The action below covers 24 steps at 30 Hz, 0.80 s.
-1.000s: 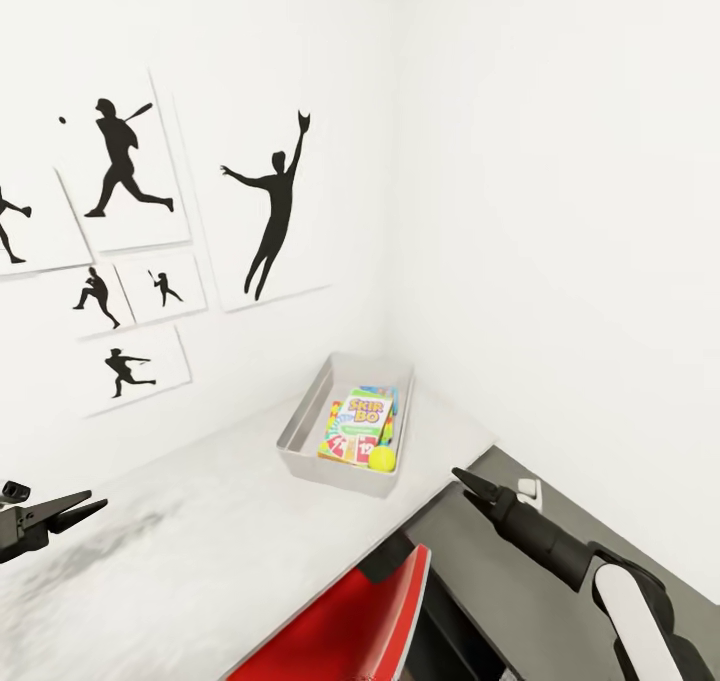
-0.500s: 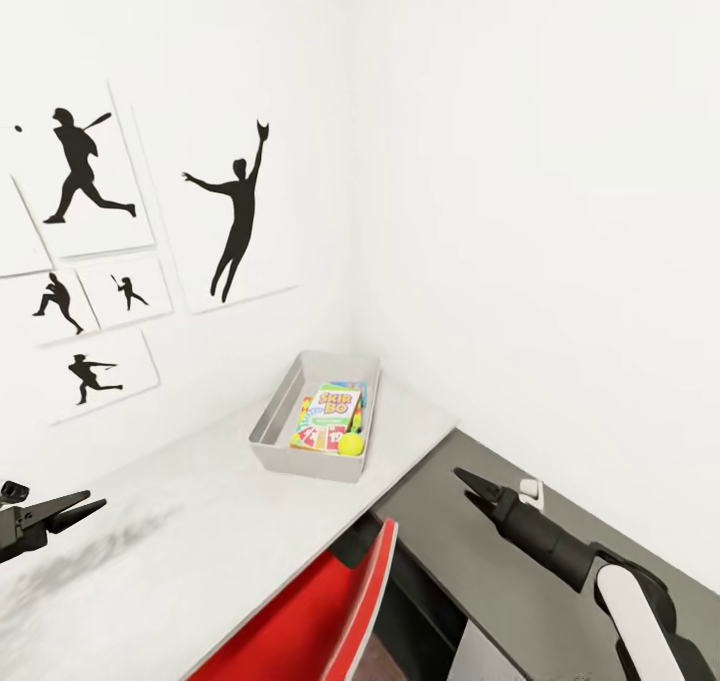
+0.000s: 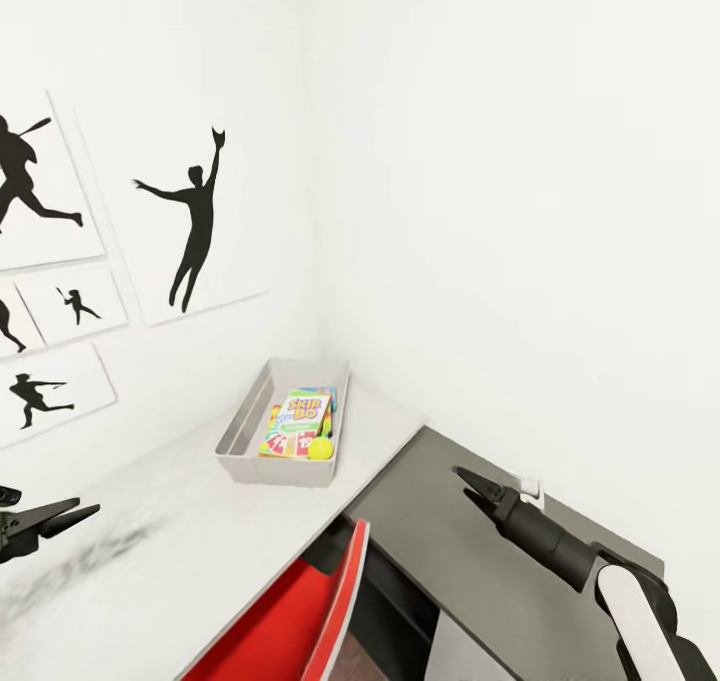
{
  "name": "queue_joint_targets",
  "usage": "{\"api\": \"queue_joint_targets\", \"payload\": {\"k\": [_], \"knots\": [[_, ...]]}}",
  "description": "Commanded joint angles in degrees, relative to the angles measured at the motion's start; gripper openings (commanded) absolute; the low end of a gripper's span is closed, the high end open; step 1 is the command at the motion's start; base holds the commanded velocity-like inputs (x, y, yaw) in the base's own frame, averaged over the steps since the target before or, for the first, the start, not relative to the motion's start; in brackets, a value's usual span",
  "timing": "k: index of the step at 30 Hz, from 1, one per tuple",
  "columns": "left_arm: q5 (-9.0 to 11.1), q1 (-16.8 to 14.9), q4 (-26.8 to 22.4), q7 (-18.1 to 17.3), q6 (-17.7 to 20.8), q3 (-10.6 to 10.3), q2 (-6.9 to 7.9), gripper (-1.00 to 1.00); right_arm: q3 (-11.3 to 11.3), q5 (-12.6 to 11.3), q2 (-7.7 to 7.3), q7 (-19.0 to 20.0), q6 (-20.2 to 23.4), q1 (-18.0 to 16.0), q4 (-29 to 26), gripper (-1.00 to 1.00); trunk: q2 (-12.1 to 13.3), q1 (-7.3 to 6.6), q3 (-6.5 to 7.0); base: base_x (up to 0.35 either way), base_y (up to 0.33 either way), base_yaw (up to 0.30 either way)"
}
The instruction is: Put all the toys in the child's room - the three board games (two on the bed and one on the table), the two jigsaw puzzles on the table, and the tennis ball on the table - inside the toy box on the table in the child's room.
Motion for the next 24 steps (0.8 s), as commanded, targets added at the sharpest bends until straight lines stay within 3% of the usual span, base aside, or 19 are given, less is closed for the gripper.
{"api": "queue_joint_targets", "payload": {"k": [1, 5, 15, 24], "knots": [[0.0, -0.1, 0.0, -0.2, 0.6, -0.4, 0.10, 1.00, -0.1, -0.1, 0.01, 0.1, 0.4, -0.1, 0.0, 1.00, -0.1, 0.04, -0.07, -0.001, 0.000, -0.221], [-1.2, -0.1, 0.0, -0.2, 0.6, -0.2, 0.17, 1.00, -0.1, 0.0, 0.01, 0.2, 0.3, 0.0, 0.0, 1.00, -0.1, 0.04, 0.18, 0.000, 0.000, -0.221], [-1.8, -0.2, 0.0, -0.2, 0.6, -0.2, 0.20, 1.00, -0.1, 0.0, 0.00, 0.2, 0.3, 0.0, 0.0, 1.00, -0.1, 0.04, 0.79, -0.013, 0.000, -0.221], [-1.9, -0.2, -0.2, -0.2, 0.6, -0.3, 0.20, 1.00, -0.1, 0.0, 0.01, 0.2, 0.3, 0.0, 0.0, 1.00, -0.1, 0.04, 1.35, -0.202, 0.000, -0.221]]}}
